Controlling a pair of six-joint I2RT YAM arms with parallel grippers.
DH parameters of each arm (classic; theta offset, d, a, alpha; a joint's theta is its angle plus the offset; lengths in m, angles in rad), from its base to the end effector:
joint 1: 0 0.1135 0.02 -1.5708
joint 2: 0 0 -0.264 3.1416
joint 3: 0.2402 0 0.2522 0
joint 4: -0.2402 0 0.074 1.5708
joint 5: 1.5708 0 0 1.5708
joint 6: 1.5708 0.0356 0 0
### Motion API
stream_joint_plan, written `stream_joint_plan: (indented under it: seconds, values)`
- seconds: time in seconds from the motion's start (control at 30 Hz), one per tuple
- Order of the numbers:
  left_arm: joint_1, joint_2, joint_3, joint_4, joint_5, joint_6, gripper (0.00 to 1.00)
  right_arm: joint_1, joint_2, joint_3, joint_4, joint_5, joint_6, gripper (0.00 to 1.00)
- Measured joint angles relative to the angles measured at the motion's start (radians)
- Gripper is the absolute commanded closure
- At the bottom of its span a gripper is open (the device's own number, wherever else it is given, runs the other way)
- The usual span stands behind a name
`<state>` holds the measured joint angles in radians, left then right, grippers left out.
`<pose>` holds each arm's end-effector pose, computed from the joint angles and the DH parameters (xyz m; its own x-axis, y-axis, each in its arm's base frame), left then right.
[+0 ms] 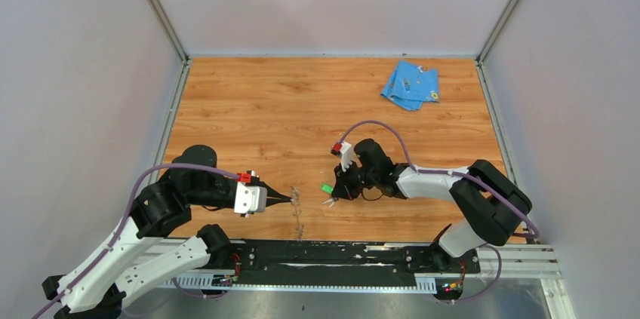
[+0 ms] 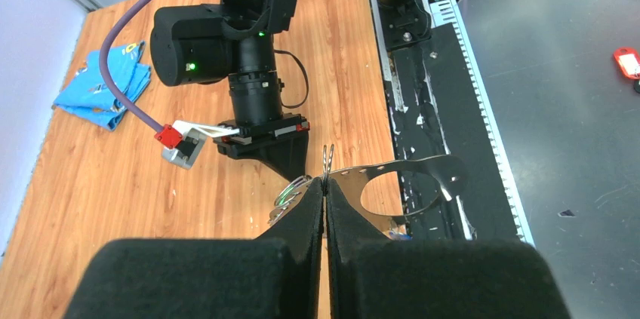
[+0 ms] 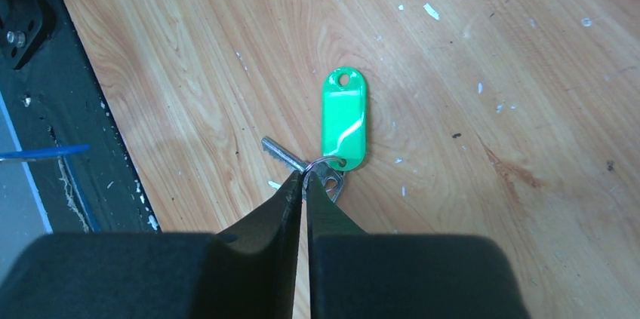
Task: Put the keys on the keyring
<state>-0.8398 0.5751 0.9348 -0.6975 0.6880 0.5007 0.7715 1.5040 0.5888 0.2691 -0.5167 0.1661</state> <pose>0.0515 -0.0913 0.3658 0.2740 0.2499 -0.9287 0.9616 -0.0573 0.2683 0.1907 0.2100 0.1561 -0.5727 -0.3564 -0.7383 -0.8054 0.4129 0.4254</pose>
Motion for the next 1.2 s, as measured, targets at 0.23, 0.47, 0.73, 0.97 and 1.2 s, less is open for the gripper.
stream_joint_plan:
  seconds: [0.23, 0.47, 0.73, 0.97, 1.2]
  values:
    - [0.0, 0.005, 0.0, 0.0, 0.002, -0.004, 1.0, 0.0, -0.033, -0.007, -0.02, 0.053, -0.005, 0.63]
    - [0.0, 0.005, 0.0, 0.001, 0.004, -0.008, 1.0, 0.0, -0.054, -0.007, -0.054, 0.09, -0.006, 0.54]
    - [0.0, 0.005, 0.0, 0.001, 0.008, -0.011, 1.0, 0.0, -0.056, -0.011, -0.054, 0.093, -0.006, 0.52]
    - [0.0, 0.005, 0.0, 0.001, 0.008, -0.012, 1.0, 0.012, -0.045, -0.011, -0.051, 0.097, -0.006, 0.6]
    - [0.0, 0.005, 0.0, 0.001, 0.007, -0.012, 1.0, 0.031, -0.026, -0.011, -0.05, 0.121, -0.011, 0.77]
